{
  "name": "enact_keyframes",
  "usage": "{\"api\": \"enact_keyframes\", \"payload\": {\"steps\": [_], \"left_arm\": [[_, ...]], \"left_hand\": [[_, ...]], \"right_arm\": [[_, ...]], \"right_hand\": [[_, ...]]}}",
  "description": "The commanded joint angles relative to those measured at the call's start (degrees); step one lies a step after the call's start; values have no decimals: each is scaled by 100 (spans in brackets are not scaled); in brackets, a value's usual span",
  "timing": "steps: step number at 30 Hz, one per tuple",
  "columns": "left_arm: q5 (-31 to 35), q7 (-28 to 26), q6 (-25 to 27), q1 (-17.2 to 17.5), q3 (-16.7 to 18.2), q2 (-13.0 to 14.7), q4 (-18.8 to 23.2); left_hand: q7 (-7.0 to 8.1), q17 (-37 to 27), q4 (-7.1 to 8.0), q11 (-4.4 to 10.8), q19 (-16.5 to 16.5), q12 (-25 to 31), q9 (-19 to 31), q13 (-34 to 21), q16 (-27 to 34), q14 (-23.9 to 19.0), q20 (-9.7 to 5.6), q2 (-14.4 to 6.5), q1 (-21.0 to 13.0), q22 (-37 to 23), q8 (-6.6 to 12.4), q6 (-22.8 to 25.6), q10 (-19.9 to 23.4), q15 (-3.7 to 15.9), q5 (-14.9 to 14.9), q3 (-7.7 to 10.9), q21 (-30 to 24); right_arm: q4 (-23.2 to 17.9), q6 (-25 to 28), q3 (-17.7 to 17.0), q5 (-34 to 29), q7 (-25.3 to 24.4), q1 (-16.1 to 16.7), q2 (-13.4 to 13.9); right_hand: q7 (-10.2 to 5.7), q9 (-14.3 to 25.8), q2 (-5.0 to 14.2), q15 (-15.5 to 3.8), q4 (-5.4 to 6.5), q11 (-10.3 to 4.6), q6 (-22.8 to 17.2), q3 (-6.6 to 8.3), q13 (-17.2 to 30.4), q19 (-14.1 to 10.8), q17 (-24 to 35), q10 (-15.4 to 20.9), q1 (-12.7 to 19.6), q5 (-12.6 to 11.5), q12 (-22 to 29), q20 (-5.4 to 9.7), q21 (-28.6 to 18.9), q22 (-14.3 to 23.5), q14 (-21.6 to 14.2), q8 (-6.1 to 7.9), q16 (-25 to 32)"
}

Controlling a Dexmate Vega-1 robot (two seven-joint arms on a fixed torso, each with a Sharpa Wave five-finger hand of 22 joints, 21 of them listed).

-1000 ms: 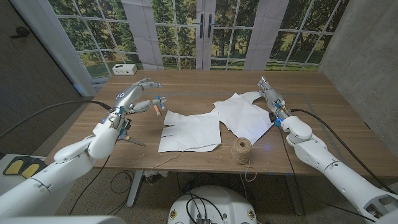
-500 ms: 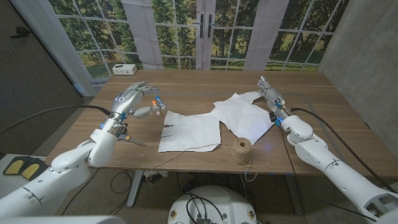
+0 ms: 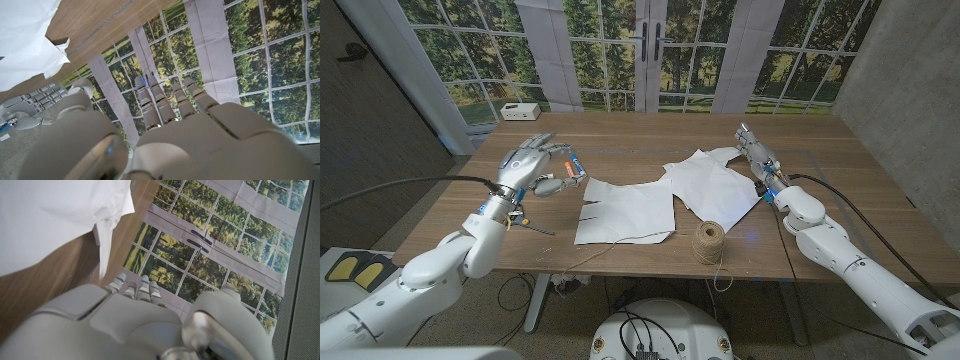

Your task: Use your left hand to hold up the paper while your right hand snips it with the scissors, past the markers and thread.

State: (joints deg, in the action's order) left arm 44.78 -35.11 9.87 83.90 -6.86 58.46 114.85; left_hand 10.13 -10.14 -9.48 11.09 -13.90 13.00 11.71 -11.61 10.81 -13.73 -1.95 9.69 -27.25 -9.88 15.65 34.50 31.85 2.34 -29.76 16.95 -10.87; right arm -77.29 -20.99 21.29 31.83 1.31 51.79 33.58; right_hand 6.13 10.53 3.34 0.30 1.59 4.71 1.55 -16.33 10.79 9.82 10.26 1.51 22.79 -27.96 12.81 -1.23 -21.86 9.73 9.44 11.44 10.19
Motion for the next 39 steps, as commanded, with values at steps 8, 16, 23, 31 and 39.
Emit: {"api": "enact_keyframes", "payload": {"steps": [8, 16, 23, 31, 39], "left_arm": [[478, 138, 979, 367, -77, 178, 252], [600, -312, 1091, 342, -281, 110, 55], [526, -230, 1336, 532, -278, 191, 178], [521, -214, 1651, 776, -186, 247, 289], [561, -187, 1812, 768, -289, 263, 281]], "left_hand": [[-25, -13, -12, -12, -27, 26, 12, -13, 19, -25, -43, 1, -139, -11, 44, 217, 130, 721, -80, -22, -14], [-77, -17, -8, 32, -169, 130, -8, -20, 89, -322, -112, 17, -397, -9, 247, 937, 592, 867, -188, -72, -52], [-107, -17, -14, 3, -167, 115, -13, -19, 75, -320, -98, 11, -453, -9, 232, 940, 595, 821, -207, -75, -43], [-152, -18, -20, -35, -163, 109, -18, -20, 70, -342, -40, -10, -541, -10, 236, 1003, 632, 743, -233, -65, -34], [-216, -20, -27, -81, -165, 99, -22, -22, 65, -356, -4, -33, -641, -11, 240, 1067, 656, 717, -260, -46, -30]], "right_arm": [[283, -322, -163, 450, 455, -2, -127], [253, -237, -193, 485, 493, -13, -55], [300, -249, -237, 502, 478, -20, -42], [469, -325, -262, 547, 550, -70, -89], [568, -345, -250, 568, 581, -139, -153]], "right_hand": [[21, 21, 10, -4, -25, 0, 25, -7, 8, 248, 9, -21, 61, -27, -10, -17, 32, 31, 20, -8, 42], [18, 21, 9, -12, -27, 1, 26, -13, 8, 209, 9, -15, 61, -27, -7, -13, 48, 32, 6, -9, 47], [11, 21, 14, -16, -29, -11, 32, -16, 9, 193, 9, -28, 62, -28, -10, -14, 71, 33, 2, -12, 48], [13, 20, 16, -17, -32, -17, 26, -20, 9, 172, 9, -24, 64, -28, -8, -10, 89, 34, -3, -11, 49], [10, 20, 20, -18, -34, -18, 27, -24, 9, 156, 9, -23, 64, -29, -6, -10, 116, 35, -5, -12, 48]]}}
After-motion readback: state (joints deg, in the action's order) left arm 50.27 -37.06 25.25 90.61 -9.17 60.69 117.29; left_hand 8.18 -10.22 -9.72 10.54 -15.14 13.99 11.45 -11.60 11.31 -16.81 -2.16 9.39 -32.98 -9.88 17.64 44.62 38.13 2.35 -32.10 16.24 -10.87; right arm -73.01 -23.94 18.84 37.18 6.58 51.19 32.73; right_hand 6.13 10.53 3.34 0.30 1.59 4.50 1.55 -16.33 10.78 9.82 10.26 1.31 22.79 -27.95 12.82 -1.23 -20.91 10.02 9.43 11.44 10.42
